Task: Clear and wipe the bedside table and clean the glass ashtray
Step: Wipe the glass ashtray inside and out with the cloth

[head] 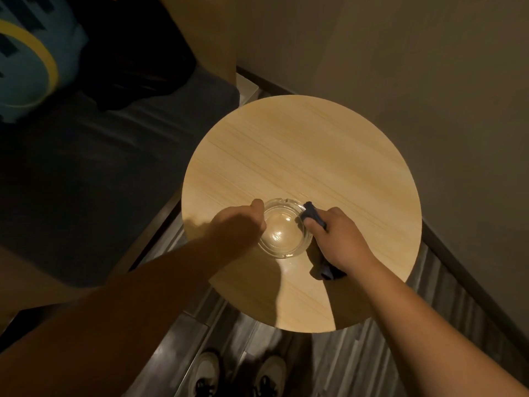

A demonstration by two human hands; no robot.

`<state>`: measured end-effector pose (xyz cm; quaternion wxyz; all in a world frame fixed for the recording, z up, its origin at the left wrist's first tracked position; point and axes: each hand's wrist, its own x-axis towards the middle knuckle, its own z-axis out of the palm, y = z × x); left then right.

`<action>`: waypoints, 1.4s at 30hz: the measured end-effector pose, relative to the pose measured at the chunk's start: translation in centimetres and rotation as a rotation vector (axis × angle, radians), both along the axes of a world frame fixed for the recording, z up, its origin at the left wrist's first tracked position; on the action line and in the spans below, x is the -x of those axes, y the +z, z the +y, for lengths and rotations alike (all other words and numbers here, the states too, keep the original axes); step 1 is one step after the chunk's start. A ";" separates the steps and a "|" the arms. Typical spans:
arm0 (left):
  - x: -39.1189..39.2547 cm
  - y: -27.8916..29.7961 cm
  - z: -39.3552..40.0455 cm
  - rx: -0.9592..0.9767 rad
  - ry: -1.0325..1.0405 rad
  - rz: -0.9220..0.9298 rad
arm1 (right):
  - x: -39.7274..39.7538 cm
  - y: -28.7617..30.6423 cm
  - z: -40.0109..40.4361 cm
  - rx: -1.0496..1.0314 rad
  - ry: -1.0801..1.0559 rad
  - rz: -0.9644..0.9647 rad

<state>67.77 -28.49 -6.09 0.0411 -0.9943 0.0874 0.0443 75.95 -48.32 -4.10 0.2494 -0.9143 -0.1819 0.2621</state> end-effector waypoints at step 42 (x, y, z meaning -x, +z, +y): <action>0.8 0.7 -0.6 0.496 0.404 0.268 | 5.4 1.1 -5.8 0.190 0.167 -0.499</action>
